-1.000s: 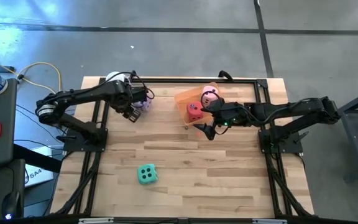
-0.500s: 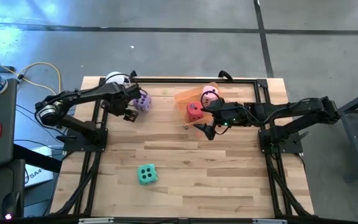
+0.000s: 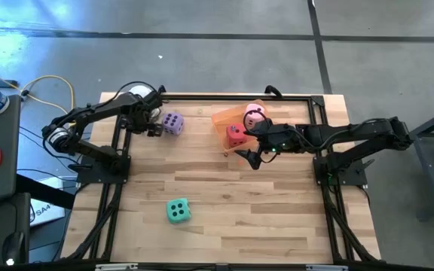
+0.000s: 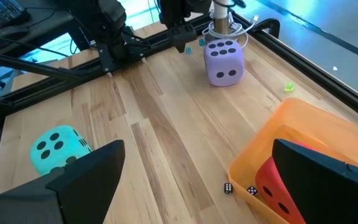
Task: Pick & Place Dice
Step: Put the small blue dice into the orange bin
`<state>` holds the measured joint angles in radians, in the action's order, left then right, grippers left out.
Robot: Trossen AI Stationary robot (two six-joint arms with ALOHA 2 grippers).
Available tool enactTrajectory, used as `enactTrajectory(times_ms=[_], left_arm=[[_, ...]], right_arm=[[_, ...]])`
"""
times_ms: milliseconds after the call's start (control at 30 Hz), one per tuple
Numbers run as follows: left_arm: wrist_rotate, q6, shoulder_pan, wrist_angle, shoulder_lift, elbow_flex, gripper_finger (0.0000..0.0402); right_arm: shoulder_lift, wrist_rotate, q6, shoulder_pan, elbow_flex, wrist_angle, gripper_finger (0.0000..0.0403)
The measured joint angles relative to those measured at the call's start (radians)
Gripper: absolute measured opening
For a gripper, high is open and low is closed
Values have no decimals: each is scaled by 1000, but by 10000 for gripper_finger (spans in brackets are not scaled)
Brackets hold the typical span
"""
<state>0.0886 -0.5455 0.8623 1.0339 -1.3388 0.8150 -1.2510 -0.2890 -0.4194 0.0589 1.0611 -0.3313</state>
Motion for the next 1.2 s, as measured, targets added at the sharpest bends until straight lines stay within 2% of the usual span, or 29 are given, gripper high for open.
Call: enactTrajectory(times_ms=[300,533,933,1100,1200], left_arm=[[-34,-1,39,-40,0,0,244],[37,-11,6,-40,0,0,244],[63,-129,-210,-6,28,0,243],[176,-167,-275,65,129,-6,244],[199,-159,-300,57,223,-46,244]], right_arm=[[0,0,-2,0,0,-11,400],[0,0,-2,0,0,-12,400],[0,-24,-2,0,0,-17,400],[0,-23,-2,0,0,-28,400],[0,-23,-4,0,0,-32,400]])
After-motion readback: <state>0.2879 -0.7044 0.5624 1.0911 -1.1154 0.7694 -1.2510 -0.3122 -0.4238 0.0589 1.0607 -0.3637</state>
